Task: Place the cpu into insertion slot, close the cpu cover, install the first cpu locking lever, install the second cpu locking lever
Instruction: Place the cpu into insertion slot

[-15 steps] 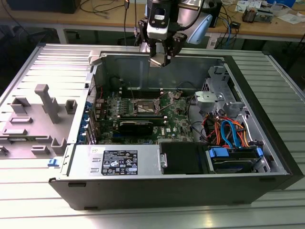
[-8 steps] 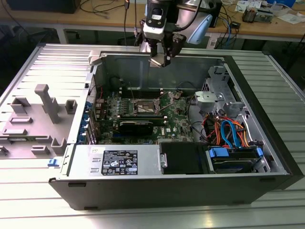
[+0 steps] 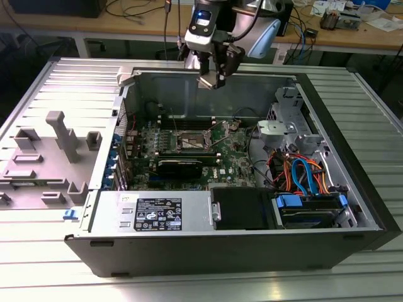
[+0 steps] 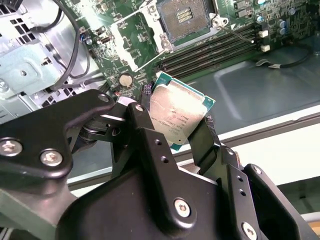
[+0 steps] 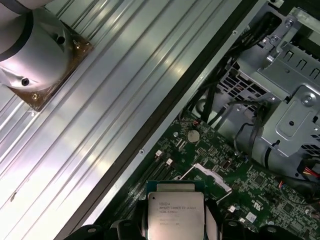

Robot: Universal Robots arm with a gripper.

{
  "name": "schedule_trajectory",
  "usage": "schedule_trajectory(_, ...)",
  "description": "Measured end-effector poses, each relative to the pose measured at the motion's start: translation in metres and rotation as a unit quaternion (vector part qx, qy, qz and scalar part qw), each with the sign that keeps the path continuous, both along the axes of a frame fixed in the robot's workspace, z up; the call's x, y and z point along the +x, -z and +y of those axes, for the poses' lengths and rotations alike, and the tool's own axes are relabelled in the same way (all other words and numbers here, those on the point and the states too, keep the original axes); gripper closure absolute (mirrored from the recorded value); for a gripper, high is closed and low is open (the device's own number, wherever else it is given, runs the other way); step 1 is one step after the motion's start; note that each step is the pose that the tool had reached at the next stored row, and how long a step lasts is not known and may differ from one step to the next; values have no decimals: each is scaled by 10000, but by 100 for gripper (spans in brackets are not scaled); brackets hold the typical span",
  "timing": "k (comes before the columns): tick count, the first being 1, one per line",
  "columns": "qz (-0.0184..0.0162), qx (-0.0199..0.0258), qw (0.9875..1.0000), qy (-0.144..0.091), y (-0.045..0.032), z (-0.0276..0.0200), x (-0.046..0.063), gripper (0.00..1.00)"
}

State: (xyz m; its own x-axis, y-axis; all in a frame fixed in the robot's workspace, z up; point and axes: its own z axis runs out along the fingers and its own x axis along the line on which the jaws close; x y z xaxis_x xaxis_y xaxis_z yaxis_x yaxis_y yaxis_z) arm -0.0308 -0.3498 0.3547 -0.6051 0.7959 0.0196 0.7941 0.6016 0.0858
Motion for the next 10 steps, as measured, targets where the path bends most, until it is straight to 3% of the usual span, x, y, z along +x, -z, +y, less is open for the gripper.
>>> schedule_trajectory(6,2,0,9997,258,4,0,0,45)
schedule_trajectory(10,3,0,9995,301,5,-17,0,45)
